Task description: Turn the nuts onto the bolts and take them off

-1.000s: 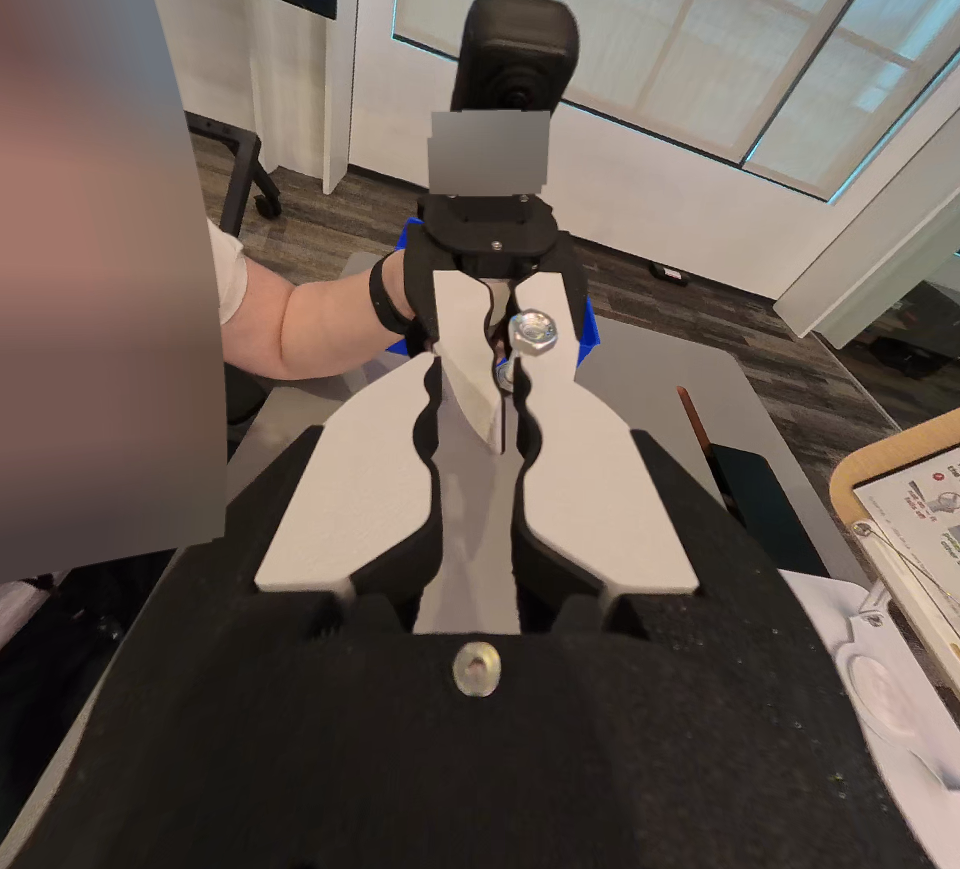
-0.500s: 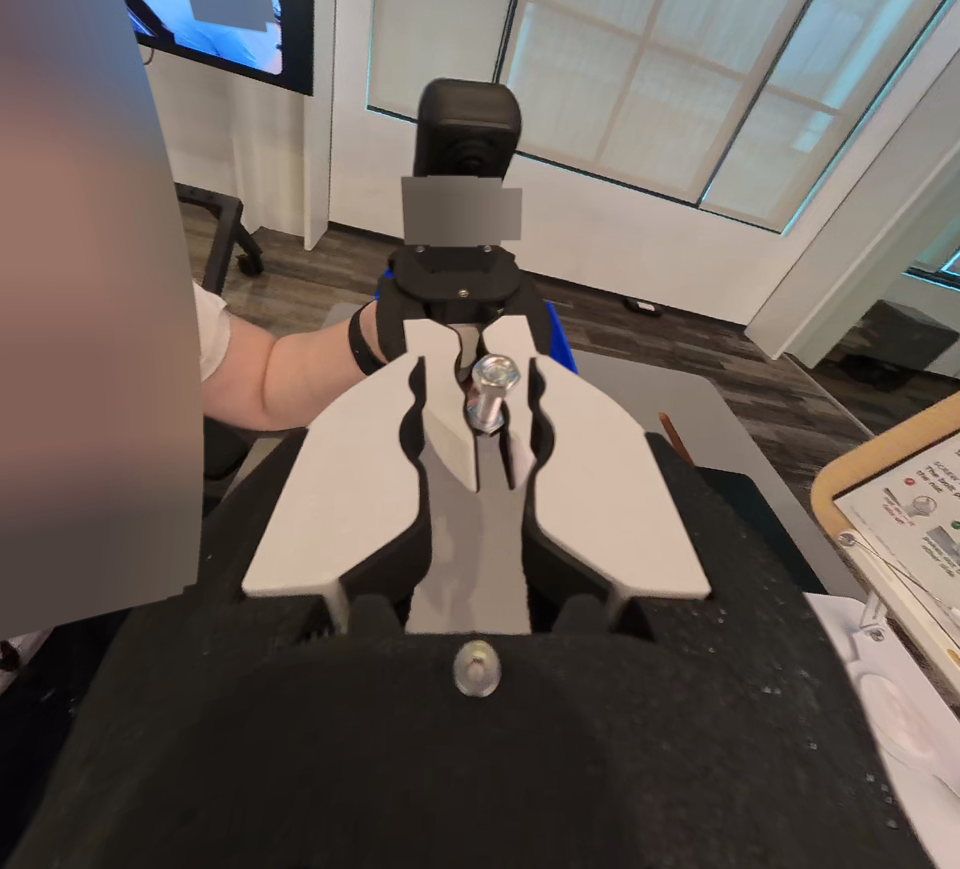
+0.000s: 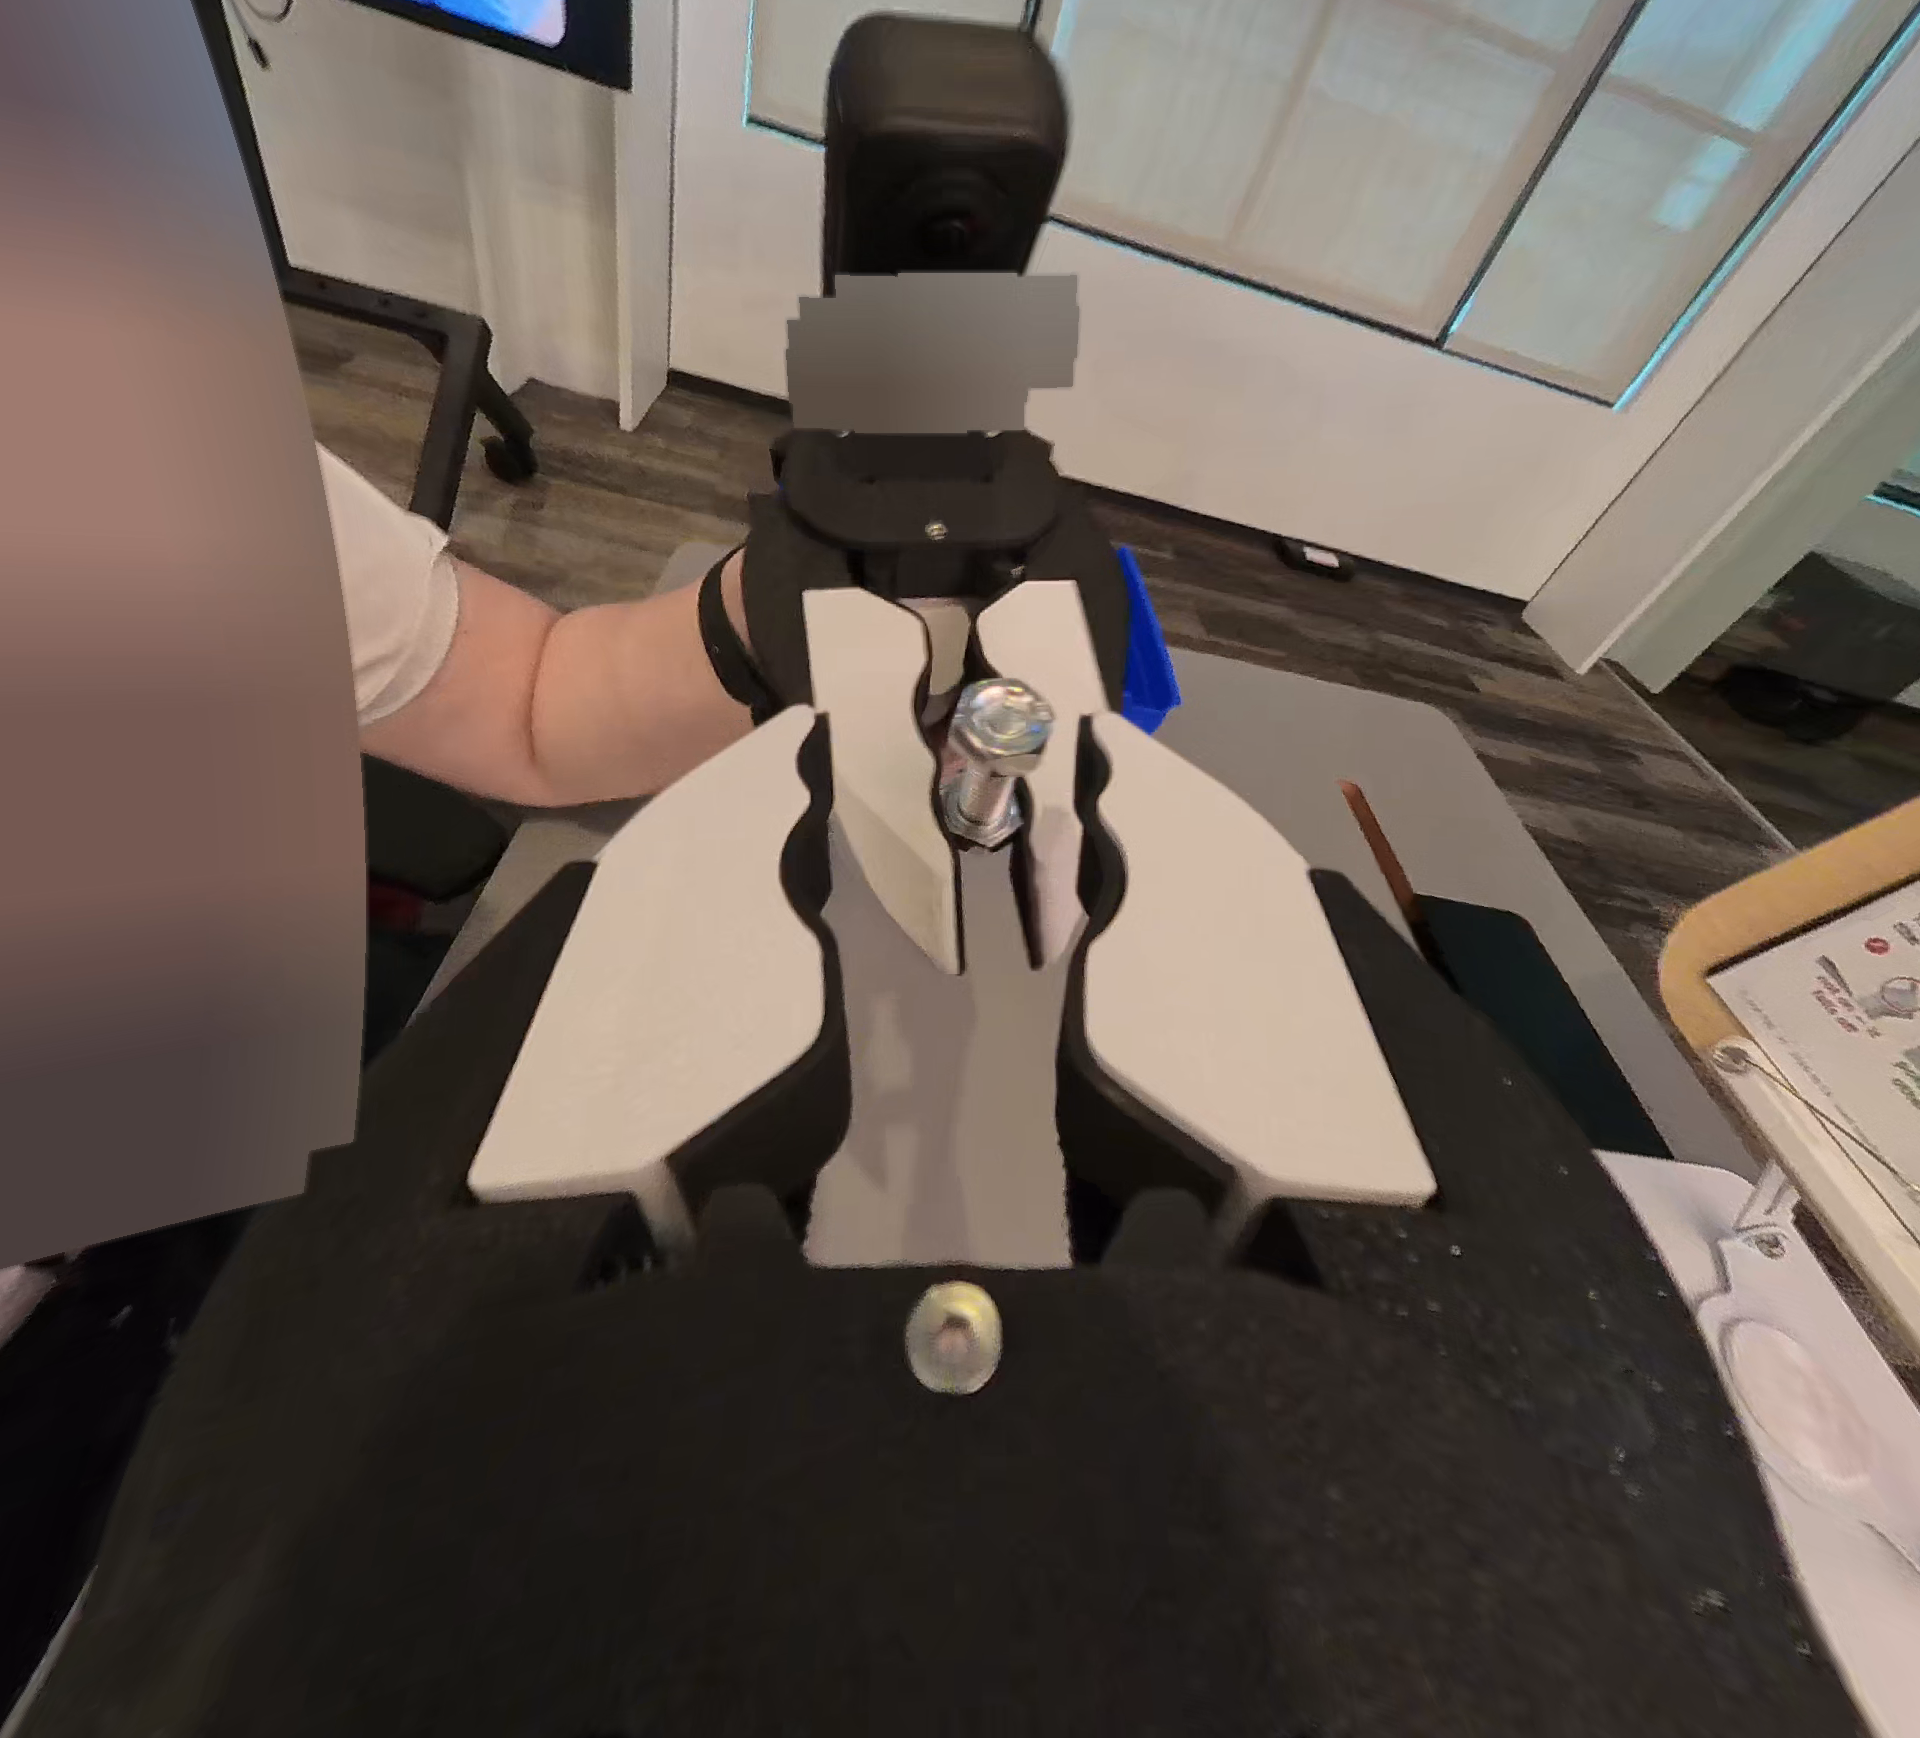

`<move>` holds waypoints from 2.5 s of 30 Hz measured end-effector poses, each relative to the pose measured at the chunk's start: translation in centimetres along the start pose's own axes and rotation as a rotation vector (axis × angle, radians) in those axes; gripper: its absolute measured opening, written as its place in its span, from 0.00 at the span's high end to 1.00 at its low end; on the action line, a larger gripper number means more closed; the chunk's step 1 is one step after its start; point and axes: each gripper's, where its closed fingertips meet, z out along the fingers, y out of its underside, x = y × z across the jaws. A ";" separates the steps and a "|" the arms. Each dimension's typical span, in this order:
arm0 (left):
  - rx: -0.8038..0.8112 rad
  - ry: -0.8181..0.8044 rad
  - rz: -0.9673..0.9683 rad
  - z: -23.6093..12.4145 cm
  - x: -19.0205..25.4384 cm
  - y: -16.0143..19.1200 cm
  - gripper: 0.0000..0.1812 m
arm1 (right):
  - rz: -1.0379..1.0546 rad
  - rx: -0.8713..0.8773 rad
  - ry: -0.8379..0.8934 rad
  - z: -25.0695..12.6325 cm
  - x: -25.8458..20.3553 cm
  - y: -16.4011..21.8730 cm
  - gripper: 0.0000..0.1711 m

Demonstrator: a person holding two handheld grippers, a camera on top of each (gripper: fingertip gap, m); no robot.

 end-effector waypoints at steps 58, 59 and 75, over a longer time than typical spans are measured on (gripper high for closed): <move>0.013 -0.017 -0.022 -0.5 -0.6 -0.2 0.92 | 0.040 0.026 0.031 -0.6 0.5 -0.6 0.81; 0.009 -0.016 -0.016 -0.4 -0.5 -0.1 0.92 | 0.041 0.022 0.042 -0.3 0.7 -0.4 0.77; 0.007 -0.034 -0.021 -0.4 -0.8 -0.1 0.92 | 0.046 -0.007 0.016 0.5 0.3 0.0 0.74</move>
